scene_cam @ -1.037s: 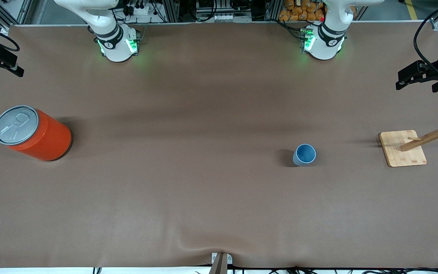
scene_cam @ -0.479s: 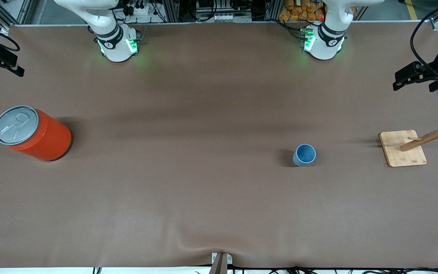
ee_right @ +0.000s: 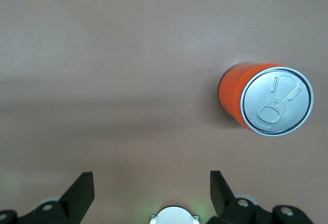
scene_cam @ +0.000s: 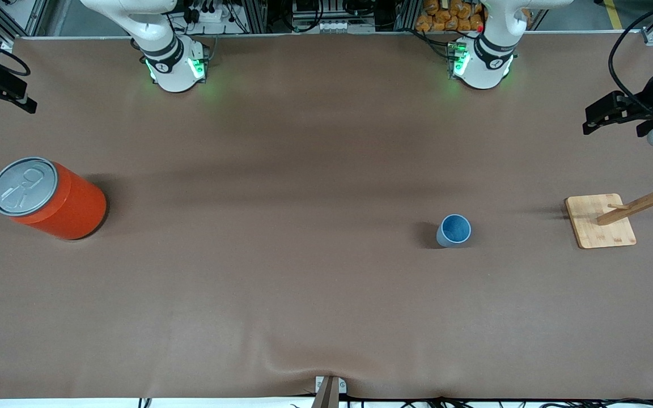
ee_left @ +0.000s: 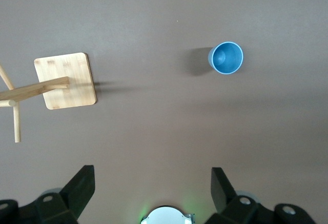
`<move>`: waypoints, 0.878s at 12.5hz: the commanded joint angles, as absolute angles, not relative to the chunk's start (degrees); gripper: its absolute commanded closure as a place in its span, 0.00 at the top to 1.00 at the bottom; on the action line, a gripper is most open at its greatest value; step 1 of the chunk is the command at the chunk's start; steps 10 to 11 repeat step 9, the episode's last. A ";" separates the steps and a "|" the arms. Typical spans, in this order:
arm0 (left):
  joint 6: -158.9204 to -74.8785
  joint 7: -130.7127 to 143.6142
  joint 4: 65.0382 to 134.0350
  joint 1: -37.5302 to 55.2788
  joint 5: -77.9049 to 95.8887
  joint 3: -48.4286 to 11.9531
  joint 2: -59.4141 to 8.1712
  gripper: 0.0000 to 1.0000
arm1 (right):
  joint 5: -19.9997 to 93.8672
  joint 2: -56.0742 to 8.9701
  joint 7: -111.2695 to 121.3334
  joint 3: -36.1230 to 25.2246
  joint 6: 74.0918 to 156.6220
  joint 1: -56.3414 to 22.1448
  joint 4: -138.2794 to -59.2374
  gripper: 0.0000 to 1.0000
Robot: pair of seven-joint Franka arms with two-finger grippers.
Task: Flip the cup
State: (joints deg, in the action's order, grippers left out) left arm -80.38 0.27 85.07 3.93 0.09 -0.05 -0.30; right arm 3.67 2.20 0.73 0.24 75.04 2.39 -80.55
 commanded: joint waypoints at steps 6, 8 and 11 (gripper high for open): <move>-79.37 -1.75 83.85 2.46 0.18 -1.93 -0.70 1.00 | 3.25 1.49 1.32 0.62 74.00 3.25 -79.19 1.00; -79.37 -1.76 83.85 2.55 0.18 -2.02 -0.70 1.00 | 3.25 1.41 1.32 0.62 74.00 3.43 -79.19 1.00; -79.37 -1.76 83.85 2.64 0.18 -1.93 -0.79 1.00 | 3.34 1.41 1.41 0.62 73.92 3.51 -79.19 1.00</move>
